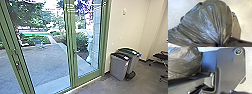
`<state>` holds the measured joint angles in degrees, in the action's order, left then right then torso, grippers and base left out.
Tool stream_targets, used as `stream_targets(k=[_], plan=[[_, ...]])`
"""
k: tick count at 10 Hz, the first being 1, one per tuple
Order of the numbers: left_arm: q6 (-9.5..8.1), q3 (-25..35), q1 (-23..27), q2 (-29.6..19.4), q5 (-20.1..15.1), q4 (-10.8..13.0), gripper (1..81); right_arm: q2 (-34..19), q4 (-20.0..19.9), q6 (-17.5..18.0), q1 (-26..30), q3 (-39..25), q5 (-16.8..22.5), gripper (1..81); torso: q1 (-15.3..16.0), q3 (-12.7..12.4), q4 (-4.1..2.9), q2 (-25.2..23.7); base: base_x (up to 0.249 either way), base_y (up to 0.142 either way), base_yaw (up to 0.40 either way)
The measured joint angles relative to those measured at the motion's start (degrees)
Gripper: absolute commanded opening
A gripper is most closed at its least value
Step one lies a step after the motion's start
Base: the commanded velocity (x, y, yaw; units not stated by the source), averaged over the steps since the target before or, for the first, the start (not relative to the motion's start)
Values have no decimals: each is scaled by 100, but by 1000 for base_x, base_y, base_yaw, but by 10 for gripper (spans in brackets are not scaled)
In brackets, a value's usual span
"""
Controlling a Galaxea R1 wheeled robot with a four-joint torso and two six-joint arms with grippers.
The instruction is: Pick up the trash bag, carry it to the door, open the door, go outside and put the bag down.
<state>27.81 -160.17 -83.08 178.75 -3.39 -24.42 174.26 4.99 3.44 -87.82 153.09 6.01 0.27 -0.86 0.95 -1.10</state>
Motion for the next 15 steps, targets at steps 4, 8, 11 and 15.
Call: stream_targets(k=[4,8,11,15], plan=[[0,2,1,0,4,0,10,0,0,0,0,5,0,811,0,0,0,0,158,0,0],[0,2,1,0,4,0,10,0,0,0,-11,6,-6,811,0,0,0,0,158,0,0],[0,2,1,0,4,0,10,0,0,0,-16,16,-28,811,0,0,0,0,158,0,0],[0,2,1,20,0,0,10,0,0,0,-16,16,-30,811,0,0,0,0,158,0,0]])
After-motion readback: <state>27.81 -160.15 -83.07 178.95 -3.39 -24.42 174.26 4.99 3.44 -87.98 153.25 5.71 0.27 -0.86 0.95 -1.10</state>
